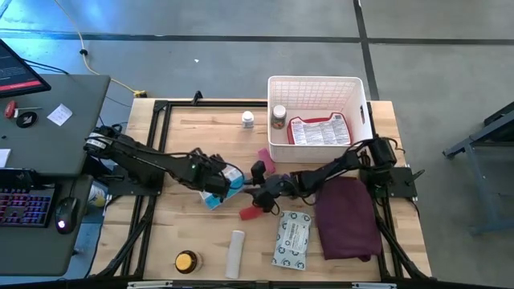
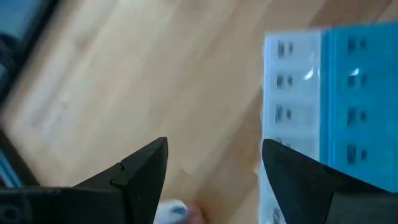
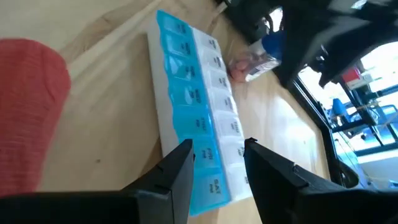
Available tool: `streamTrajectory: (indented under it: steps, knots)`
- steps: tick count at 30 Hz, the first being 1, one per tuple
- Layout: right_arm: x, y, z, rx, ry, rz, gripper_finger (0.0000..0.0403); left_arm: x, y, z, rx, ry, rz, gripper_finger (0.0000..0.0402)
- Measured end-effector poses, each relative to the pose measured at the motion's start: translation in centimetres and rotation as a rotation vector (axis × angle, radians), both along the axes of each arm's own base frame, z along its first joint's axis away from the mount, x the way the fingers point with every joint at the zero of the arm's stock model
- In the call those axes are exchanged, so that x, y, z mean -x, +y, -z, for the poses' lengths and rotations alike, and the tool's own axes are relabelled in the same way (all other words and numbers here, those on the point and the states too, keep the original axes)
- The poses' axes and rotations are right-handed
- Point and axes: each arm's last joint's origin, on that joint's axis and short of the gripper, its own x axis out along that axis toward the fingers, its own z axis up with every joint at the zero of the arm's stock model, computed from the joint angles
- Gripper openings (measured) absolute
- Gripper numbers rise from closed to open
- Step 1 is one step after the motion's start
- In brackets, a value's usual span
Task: Pick & place medical supplies in basket/bin
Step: Put the white medicine organizer into the white container
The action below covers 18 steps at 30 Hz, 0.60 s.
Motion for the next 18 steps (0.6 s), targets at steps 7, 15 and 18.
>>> streamTrajectory:
  steps: [7,15,18]
  knots:
    - [-0.6,0.4,-0.6,-0.021,0.044,-0.034,0.0134,1.4,0.2,3.8,0.056,0.040,-0.001,0.0296]
    - [-1.6,0.4,-1.9,-0.037,0.085,-0.023,0.0136,1.8,0.2,6.5,0.098,-0.048,0.004,0.0296]
    - [-1.5,0.3,-1.6,-0.051,0.118,-0.036,0.0150,1.8,0.2,6.9,0.107,-0.068,0.007,0.0296]
